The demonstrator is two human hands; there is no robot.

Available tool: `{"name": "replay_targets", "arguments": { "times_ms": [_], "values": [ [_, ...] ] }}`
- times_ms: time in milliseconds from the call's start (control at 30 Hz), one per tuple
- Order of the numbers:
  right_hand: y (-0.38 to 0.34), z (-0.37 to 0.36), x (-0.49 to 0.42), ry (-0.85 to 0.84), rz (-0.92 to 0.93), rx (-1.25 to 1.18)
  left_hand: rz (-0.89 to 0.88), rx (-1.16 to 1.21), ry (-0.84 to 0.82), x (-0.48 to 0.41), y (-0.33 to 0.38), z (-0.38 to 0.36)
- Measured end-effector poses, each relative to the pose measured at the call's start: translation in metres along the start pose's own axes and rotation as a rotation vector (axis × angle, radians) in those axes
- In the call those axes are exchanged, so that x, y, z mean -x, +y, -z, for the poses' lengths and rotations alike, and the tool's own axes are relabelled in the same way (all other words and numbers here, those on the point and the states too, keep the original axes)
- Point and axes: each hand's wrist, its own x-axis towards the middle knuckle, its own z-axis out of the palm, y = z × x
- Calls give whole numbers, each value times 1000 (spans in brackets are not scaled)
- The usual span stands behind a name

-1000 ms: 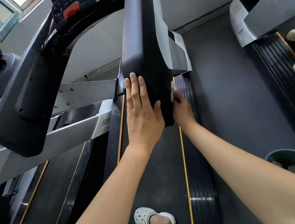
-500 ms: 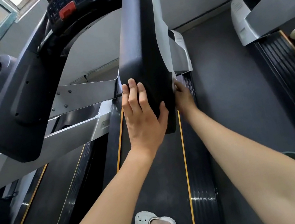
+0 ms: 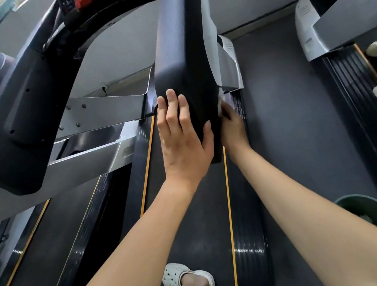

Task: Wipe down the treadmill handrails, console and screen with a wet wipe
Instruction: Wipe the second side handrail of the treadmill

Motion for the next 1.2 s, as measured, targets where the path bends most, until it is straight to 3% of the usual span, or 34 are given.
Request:
{"name": "replay_targets", "arguments": {
  "times_ms": [200, 367, 567, 733, 933, 1200],
  "values": [
    [25, 1, 68, -18, 1, 17, 6, 47, -43, 2, -2, 9],
    [-33, -8, 77, -9, 177, 69, 34, 108, -57, 3, -1, 14],
    [-63, -15, 93, 0, 387, 327, 94, 208, -51, 4, -2, 25],
    [-57, -10, 97, 32, 518, 490, 341, 376, -42, 16, -3, 29],
    [-82, -16, 80, -3, 823, 709, 503, 678, -78, 19, -6, 30],
    [-86, -11, 66, -116, 1051, 1099, 520, 732, -89, 21, -14, 24]
  ]
}}
